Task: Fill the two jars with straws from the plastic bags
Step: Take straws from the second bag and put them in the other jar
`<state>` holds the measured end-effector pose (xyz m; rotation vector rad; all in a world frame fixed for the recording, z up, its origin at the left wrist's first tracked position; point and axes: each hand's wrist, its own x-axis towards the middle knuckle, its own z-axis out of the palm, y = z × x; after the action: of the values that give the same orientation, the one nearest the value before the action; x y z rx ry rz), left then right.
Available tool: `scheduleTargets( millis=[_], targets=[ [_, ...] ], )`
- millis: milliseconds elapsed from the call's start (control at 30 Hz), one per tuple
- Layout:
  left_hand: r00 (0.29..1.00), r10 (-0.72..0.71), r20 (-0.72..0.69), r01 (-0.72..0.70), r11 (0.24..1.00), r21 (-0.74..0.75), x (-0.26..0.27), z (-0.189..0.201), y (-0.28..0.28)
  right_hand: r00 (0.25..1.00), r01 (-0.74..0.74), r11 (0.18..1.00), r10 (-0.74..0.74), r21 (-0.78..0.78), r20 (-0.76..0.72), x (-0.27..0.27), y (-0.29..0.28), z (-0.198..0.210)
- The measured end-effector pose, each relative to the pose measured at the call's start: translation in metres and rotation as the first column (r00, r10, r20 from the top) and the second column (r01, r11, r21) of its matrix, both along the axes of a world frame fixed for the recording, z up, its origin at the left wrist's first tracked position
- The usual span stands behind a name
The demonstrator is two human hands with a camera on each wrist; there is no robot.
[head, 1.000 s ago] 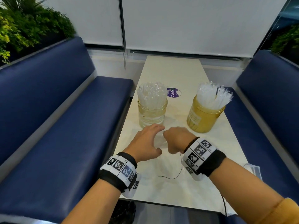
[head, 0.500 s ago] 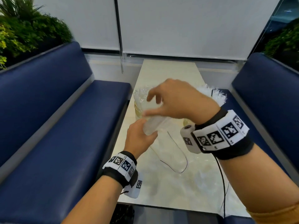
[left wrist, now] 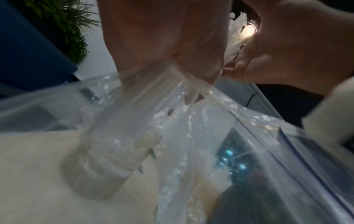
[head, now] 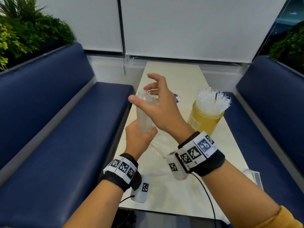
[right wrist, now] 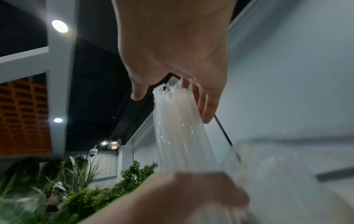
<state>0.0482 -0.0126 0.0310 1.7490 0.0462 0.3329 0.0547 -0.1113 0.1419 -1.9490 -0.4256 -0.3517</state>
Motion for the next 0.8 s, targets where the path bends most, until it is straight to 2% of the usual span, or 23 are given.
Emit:
scheduleTargets(
  millis=[100, 233, 300, 400, 500, 667, 800],
  targets=[
    [0.998, -0.021, 0.051, 0.018, 0.998, 0.063, 0.003, 0.004, 0.003, 0.986, -0.003, 1.000, 0.007, 0.025, -0.168, -0.009, 0.004, -0.024],
    [0.998, -0.042, 0.044, 0.040, 0.998, 0.048, 0.001, -0.003, 0.005, 0.971, 0.040, 0.997, -0.025, 0.059, -0.239, -0.004, 0.006, -0.048],
    [0.998, -0.051, 0.021, 0.051, 0.999, 0.012, 0.000, -0.009, 0.006, 0.963, -0.004, 0.998, 0.021, 0.065, -0.270, -0.002, 0.008, -0.054],
    [0.998, -0.061, 0.030, 0.060, 0.998, 0.034, -0.003, -0.012, 0.007, 0.969, -0.088, 0.995, 0.096, 0.047, -0.228, -0.002, 0.011, -0.057],
    [0.996, -0.093, 0.014, 0.092, 0.995, 0.036, -0.003, -0.019, 0.012, 0.969, -0.131, 0.984, 0.153, 0.125, -0.193, -0.003, 0.011, -0.043],
    [0.996, -0.059, -0.071, 0.064, 0.995, 0.070, -0.001, -0.031, 0.020, 0.988, -0.143, 0.967, 0.152, 0.210, -0.027, 0.004, 0.010, 0.000],
    [0.994, -0.050, -0.094, 0.060, 0.993, 0.101, -0.002, -0.031, 0.023, 0.988, -0.130, 0.959, 0.105, 0.251, 0.112, 0.020, 0.001, 0.050]
  ],
)
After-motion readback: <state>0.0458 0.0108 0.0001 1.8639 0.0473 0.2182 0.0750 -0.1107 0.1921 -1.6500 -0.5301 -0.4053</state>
